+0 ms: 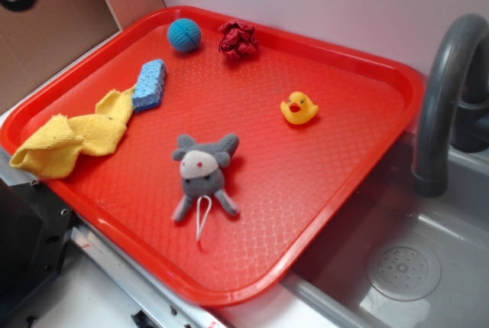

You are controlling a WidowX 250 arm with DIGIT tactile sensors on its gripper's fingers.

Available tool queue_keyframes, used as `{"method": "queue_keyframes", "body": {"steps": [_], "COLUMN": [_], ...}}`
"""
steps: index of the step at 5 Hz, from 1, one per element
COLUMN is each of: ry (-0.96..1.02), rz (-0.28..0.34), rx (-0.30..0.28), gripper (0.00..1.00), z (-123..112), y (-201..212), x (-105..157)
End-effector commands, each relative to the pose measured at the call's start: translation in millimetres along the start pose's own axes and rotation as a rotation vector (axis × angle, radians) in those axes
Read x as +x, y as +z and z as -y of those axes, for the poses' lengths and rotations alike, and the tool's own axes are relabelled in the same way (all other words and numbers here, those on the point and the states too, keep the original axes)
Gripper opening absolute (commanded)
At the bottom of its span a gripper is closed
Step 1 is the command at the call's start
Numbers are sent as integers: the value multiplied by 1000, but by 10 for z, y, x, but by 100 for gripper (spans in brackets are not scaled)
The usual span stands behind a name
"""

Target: Grab the yellow duck.

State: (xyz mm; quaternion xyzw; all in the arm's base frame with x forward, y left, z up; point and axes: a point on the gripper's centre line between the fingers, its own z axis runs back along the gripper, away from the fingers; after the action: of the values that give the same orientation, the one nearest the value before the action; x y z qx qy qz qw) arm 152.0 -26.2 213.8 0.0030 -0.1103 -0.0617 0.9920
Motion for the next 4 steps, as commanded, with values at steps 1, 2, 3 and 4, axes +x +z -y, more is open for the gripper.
{"method": "queue_keyframes", "body": {"steps": [1, 2, 3, 4], "ry": [-137, -223, -249, -259], "rz": [92, 143, 120, 116], "rx": [61, -88, -69, -64], "gripper": [100, 100, 100, 100], "z": [190, 329, 354, 399], "y": [-392, -711, -999, -1216], "x": [467, 721, 930, 1079]}}
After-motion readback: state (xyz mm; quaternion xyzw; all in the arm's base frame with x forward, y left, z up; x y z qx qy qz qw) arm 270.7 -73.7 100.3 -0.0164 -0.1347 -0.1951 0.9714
